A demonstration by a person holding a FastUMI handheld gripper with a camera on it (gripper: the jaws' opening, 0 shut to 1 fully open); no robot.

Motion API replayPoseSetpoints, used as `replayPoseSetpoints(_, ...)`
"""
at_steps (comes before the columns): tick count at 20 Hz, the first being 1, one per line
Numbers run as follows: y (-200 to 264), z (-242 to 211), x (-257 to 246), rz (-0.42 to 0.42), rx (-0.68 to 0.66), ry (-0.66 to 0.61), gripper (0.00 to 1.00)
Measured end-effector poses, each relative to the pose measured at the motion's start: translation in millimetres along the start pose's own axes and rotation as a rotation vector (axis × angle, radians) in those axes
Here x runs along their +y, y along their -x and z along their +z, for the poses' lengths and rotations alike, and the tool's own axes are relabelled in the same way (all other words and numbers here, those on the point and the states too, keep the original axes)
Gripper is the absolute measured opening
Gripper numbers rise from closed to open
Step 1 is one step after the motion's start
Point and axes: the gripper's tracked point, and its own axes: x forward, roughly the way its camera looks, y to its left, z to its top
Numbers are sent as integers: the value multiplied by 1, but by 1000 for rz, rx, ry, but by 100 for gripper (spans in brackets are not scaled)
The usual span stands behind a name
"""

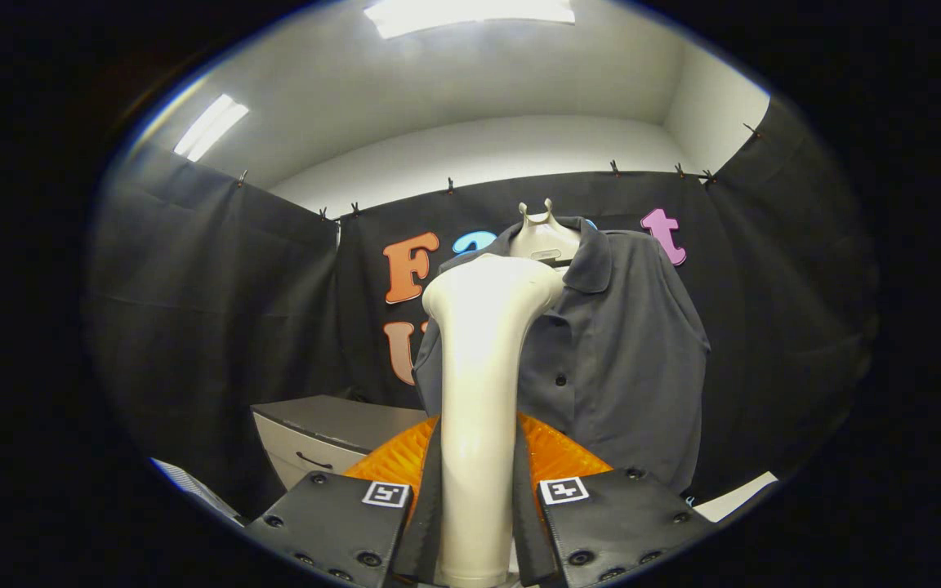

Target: Iron the clothes twice with a garment steamer, once on the left side and once on the right side.

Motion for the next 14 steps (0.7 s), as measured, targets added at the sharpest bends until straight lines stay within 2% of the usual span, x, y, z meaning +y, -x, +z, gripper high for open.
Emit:
replayPoseSetpoints(9,-59,-44,-9,-3,79,-1,44)
replayPoseSetpoints(14,-89,-53,-4,-7,94,3,44)
